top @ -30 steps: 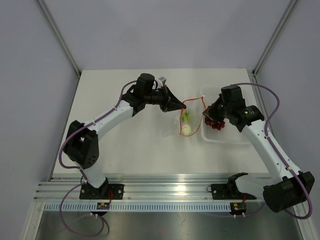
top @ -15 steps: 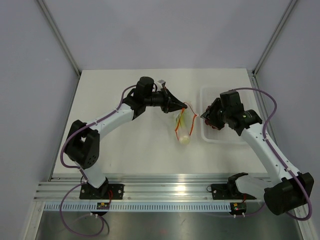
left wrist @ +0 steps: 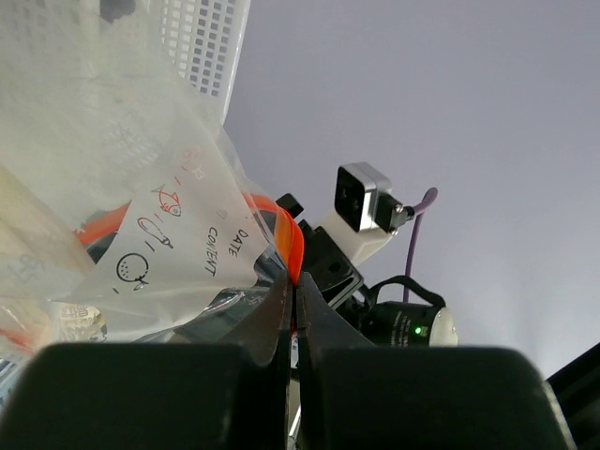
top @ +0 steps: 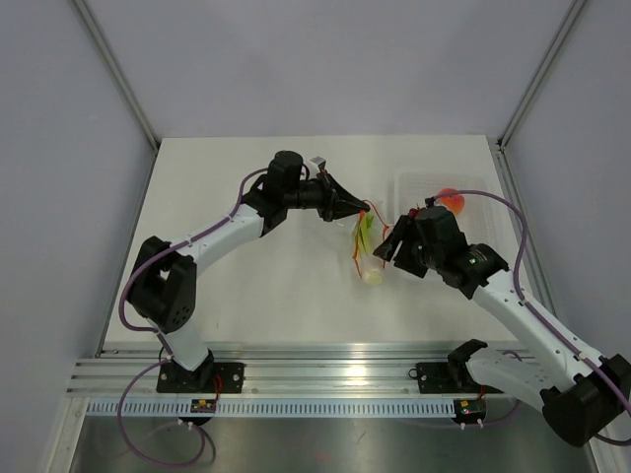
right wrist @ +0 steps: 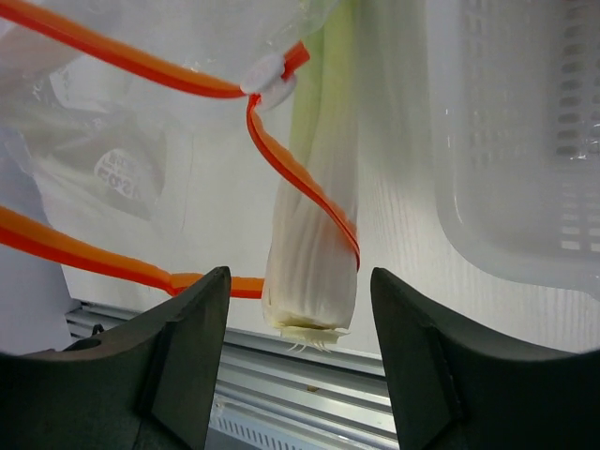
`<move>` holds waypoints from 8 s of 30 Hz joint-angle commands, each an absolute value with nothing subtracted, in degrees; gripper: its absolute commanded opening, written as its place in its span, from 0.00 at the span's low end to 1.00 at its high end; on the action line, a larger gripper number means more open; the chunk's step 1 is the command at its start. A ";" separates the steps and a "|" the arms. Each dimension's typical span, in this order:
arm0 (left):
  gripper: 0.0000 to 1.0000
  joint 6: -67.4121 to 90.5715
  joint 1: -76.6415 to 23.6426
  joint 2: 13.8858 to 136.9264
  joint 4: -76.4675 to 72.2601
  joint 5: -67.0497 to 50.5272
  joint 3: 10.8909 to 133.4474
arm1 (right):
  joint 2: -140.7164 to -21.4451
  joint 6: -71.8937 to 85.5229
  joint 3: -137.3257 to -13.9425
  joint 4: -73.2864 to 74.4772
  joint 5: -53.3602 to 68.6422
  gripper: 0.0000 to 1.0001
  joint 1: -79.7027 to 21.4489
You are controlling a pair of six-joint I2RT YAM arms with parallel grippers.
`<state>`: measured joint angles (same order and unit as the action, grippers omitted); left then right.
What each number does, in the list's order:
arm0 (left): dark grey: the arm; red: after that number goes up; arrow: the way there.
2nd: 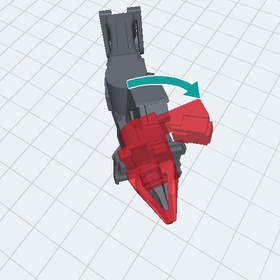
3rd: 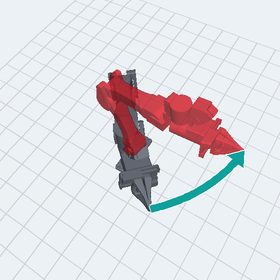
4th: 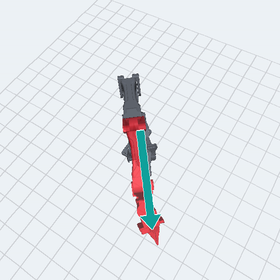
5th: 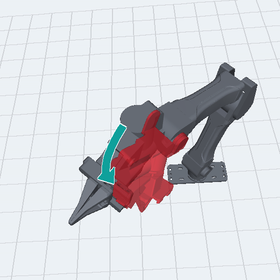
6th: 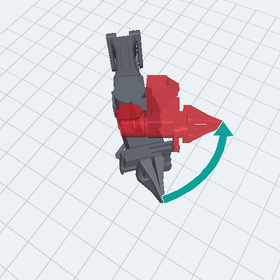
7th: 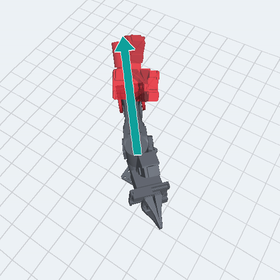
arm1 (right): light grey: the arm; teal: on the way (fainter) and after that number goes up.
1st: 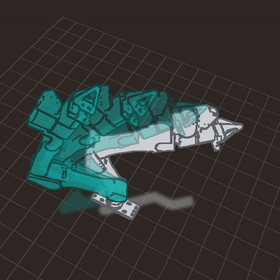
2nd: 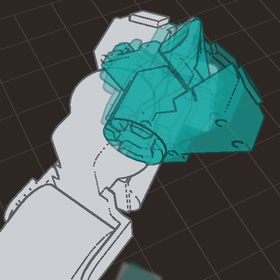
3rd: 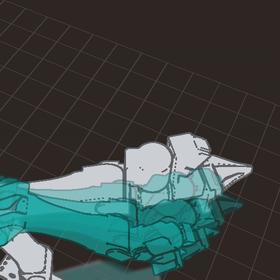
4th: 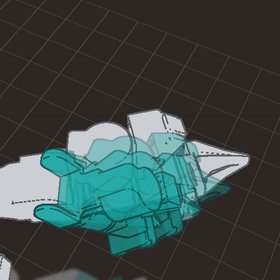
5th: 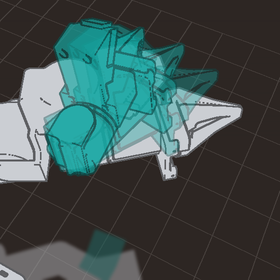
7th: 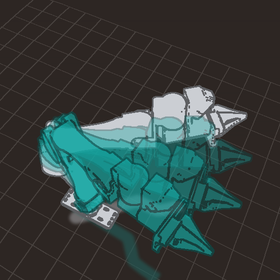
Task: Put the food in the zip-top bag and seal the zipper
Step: Adjust the zipper food storage bag at the center of the board.
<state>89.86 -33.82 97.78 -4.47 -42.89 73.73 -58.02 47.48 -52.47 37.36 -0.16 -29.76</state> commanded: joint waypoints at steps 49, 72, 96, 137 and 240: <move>0.59 39.30 -33.04 95.10 44.88 -30.86 100.88 | -60.63 48.78 -60.54 36.30 -9.85 0.00 -37.35; 0.77 25.05 -44.29 74.80 40.35 -10.47 74.98 | -66.27 49.39 -67.59 36.04 -4.92 0.00 -36.56; 0.38 33.84 -44.82 82.35 24.52 -7.56 66.09 | -64.25 50.36 -66.62 35.86 -3.96 0.00 -36.30; 0.00 38.85 -35.42 86.04 44.75 -42.80 86.41 | -76.99 37.97 -94.00 52.56 3.52 0.00 -25.40; 0.00 55.99 -32.69 80.86 29.53 -48.34 73.48 | -65.12 67.32 -42.10 19.52 -20.40 0.48 -52.30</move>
